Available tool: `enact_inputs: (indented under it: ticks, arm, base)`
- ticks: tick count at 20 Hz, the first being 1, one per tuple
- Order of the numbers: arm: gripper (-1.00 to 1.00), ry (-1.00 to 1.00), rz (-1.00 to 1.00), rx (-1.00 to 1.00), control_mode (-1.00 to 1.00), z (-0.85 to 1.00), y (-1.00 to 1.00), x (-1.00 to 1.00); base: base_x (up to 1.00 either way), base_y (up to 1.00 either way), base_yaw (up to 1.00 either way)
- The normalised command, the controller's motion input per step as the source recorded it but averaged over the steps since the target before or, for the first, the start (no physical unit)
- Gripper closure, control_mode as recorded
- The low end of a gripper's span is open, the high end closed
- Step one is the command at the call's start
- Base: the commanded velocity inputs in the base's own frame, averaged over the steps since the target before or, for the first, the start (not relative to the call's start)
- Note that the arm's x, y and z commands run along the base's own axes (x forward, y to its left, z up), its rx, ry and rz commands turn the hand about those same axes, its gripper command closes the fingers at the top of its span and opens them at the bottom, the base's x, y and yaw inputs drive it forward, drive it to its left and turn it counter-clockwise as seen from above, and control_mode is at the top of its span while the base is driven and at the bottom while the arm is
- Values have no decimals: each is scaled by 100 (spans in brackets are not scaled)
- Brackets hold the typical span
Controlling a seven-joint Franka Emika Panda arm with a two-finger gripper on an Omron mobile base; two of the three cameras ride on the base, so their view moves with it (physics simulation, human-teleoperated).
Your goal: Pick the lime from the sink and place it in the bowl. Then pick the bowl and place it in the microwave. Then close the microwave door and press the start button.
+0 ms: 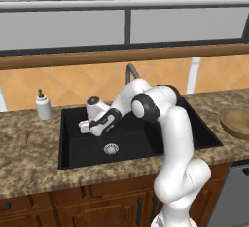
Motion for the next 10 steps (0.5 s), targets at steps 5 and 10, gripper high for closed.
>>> enact_inputs:
  ticks: [5,10]
  arm:
    - [100,-12,0,3,-100,100,-4,-66]
    - [100,-3,-1,2,-100,100,-29,-59]
  base:
    - [0,0,0]
    - [0,0,0]
